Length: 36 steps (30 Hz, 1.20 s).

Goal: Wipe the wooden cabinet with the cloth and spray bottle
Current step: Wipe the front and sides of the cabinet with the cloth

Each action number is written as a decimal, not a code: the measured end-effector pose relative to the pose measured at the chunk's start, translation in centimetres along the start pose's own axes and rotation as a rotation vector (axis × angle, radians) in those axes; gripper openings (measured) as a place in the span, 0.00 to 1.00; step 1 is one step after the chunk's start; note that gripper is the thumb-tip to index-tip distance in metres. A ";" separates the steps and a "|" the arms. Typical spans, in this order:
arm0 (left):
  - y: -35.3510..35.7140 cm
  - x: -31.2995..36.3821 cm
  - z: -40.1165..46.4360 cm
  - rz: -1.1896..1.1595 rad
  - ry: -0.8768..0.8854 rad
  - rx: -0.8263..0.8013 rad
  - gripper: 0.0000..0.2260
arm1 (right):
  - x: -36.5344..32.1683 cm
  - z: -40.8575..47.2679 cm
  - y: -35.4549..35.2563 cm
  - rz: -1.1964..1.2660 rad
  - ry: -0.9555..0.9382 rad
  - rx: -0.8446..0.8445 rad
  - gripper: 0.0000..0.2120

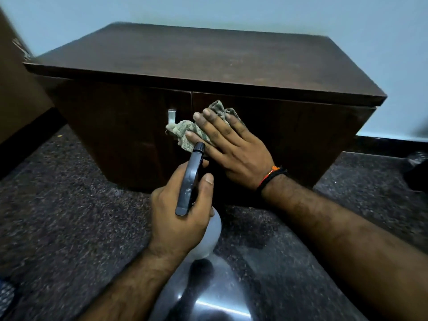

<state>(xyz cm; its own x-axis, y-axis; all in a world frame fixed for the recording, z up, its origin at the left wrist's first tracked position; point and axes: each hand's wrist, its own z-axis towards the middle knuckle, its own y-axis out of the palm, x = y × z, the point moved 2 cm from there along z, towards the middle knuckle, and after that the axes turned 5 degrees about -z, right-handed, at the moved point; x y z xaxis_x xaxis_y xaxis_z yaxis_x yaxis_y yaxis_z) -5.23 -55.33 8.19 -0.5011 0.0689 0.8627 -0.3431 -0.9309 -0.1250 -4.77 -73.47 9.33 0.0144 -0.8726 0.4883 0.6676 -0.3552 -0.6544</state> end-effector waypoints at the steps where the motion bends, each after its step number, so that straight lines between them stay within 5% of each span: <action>1: 0.6 0.0 0.0 -0.010 -0.006 -0.008 0.15 | 0.6 -0.4 -0.3 0.002 0.008 0.011 0.23; 22: 12.6 -0.9 -3.1 -0.065 -0.021 -0.161 0.12 | 8.6 -17.9 -0.4 -0.059 0.435 0.103 0.26; 36: 17.6 -7.2 -6.5 -0.075 -0.044 -0.169 0.14 | 2.0 -29.3 9.8 0.080 0.292 -0.063 0.31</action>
<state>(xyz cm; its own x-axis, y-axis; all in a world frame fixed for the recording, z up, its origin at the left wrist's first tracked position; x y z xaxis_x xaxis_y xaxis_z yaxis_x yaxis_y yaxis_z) -12.85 -69.90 -3.41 -0.4350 0.1163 0.8929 -0.5087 -0.8499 -0.1372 -19.96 -88.54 -13.03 -0.1554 -0.9548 0.2533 0.6254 -0.2936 -0.7230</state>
